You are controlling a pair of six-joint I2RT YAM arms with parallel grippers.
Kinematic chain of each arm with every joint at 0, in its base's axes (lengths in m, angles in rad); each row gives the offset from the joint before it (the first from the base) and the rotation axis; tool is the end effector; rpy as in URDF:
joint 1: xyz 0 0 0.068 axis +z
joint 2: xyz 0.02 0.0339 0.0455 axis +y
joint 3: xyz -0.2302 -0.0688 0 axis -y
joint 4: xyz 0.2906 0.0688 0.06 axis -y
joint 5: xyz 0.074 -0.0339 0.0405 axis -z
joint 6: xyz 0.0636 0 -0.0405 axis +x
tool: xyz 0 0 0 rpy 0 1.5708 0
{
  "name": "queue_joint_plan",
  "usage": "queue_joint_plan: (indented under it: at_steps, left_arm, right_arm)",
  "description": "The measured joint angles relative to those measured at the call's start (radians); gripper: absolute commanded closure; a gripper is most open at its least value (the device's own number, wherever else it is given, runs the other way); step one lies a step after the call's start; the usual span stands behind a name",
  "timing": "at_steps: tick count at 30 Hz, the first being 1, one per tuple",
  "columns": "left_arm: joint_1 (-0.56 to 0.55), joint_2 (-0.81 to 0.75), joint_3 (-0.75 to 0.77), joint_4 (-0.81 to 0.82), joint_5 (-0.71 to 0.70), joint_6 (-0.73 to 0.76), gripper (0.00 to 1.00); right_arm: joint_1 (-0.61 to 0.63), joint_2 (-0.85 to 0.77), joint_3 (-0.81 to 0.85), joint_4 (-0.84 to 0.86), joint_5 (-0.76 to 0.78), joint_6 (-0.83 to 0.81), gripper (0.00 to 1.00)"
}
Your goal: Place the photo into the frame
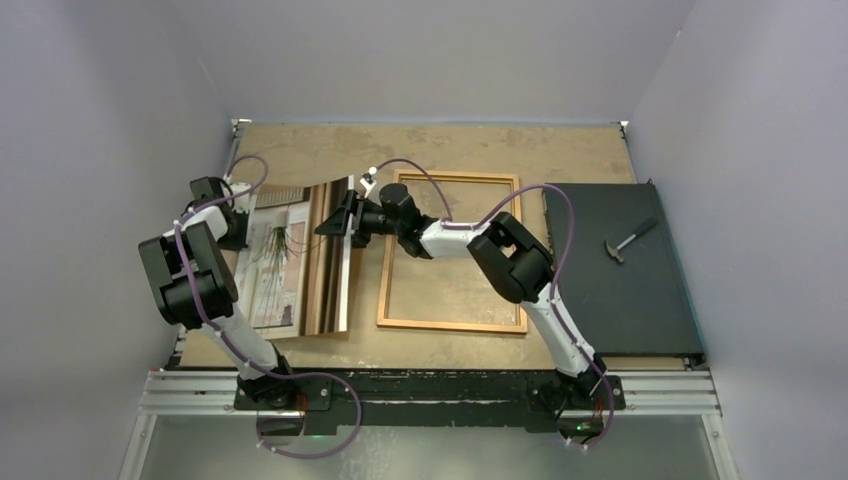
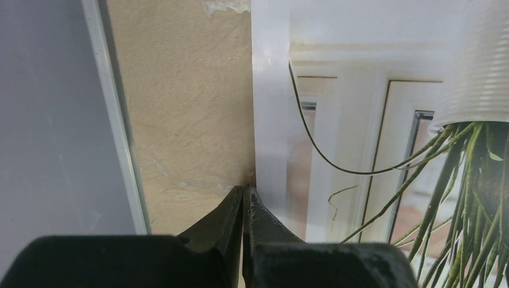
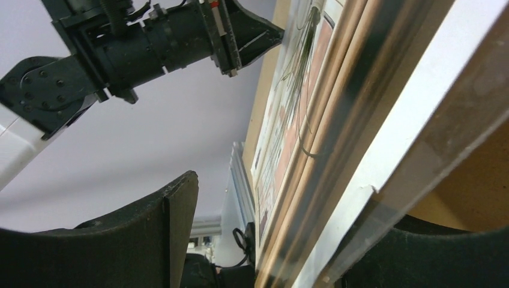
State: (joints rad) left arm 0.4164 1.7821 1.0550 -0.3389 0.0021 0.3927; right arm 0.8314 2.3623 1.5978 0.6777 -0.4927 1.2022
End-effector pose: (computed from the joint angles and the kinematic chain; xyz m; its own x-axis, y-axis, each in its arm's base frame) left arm 0.3584 0.1584 0.0698 -0.8940 0.0231 -0.4475 -0.0665 0.9808 0.1834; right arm 0.3582 0.4374 0.1062 -0.9245 0.2059 -0.3207 -0.2945 0.1482 0.9441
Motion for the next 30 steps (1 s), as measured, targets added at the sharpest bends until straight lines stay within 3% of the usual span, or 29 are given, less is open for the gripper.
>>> queue_joint_plan:
  at_steps: [12, 23, 27, 30]
  left_arm:
    - [-0.01, 0.023, 0.047, -0.065, -0.002, -0.019, 1.0]
    - [-0.008, 0.028, 0.054, -0.073, -0.004, -0.017, 1.0]
    - [-0.008, 0.028, 0.054, -0.073, -0.004, -0.016, 1.0]
    - [-0.008, 0.029, 0.054, -0.073, -0.005, -0.016, 1.0]
  right_arm:
    - [-0.035, -0.092, -0.124, 0.126, -0.031, 0.058, 0.33]
    - [-0.047, -0.093, -0.127, 0.136, -0.034, 0.093, 0.59]
    - [-0.05, -0.093, -0.127, 0.127, -0.034, 0.094, 0.77]
    - [-0.058, -0.093, -0.127, 0.115, -0.036, 0.097, 0.77]
